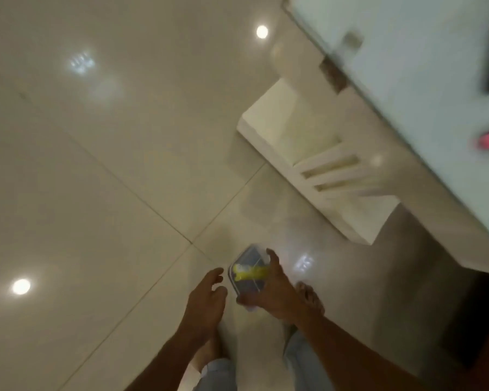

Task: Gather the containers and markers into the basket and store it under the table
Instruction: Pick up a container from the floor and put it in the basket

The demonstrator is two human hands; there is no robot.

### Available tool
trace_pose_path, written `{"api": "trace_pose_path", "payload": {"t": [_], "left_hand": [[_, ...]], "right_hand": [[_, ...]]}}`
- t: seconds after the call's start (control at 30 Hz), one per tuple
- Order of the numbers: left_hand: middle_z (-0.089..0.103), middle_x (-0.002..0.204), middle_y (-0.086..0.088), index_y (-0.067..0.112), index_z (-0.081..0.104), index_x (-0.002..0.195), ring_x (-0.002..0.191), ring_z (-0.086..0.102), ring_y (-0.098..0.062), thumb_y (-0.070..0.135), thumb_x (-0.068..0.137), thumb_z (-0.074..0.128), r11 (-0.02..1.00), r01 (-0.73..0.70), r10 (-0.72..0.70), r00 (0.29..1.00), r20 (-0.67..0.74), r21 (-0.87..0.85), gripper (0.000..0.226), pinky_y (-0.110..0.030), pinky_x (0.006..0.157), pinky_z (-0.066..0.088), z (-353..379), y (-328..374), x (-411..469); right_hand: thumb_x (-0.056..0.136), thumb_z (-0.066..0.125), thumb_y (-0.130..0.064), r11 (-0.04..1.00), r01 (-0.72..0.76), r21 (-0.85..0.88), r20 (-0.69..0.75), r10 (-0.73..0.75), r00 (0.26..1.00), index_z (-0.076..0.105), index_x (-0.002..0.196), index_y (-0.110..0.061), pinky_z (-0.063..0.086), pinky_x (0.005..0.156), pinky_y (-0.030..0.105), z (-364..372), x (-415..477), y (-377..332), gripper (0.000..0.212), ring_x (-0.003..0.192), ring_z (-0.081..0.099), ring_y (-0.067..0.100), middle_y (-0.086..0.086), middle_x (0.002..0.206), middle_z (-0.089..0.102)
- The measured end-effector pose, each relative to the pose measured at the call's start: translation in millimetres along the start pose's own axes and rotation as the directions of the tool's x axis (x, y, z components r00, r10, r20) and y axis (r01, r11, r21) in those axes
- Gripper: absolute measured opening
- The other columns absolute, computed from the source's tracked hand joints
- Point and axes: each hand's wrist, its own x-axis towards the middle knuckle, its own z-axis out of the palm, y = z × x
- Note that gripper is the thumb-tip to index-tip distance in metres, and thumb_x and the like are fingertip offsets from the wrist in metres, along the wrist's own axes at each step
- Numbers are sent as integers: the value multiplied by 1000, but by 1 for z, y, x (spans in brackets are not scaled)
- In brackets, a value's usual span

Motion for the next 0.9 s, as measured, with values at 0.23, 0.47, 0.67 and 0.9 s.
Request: {"api": "trace_pose_path", "payload": {"t": [0.23,0.47,0.67,0.9], "left_hand": [[63,127,-1,23,60,124,114,60,-30,32,100,47,841,175,-142,984,104,-512,28,-48,99,48,-95,171,-116],[73,111,3,26,66,115,100,69,-16,30,91,64,947,-146,191,973,134,-286,24,-39,77,61,-188,379,-191],[74,105,-9,13,69,107,96,71,-28,26,78,80,975,-115,139,983,123,-189,34,-55,84,58,-247,488,-200],[73,102,-20,0,66,107,89,73,-36,19,78,80,996,-37,59,957,283,-85,37,-49,74,61,-285,615,-182]], "right_hand": [[67,79,-35,835,49,549,125,-140,982,36,123,-44,59,82,44,-76,-150,-191,71,108,63,33,7,130,49],[93,49,-42,396,110,912,-38,-186,982,56,133,-10,54,87,56,-154,-248,-366,52,110,63,44,23,124,64],[101,42,-32,437,174,882,-186,-17,982,66,121,-14,59,80,52,-217,-258,-449,36,99,70,33,15,114,71],[91,64,-42,477,284,832,-343,39,939,67,115,-24,61,78,42,-288,-255,-556,30,96,72,23,4,109,73]]}}
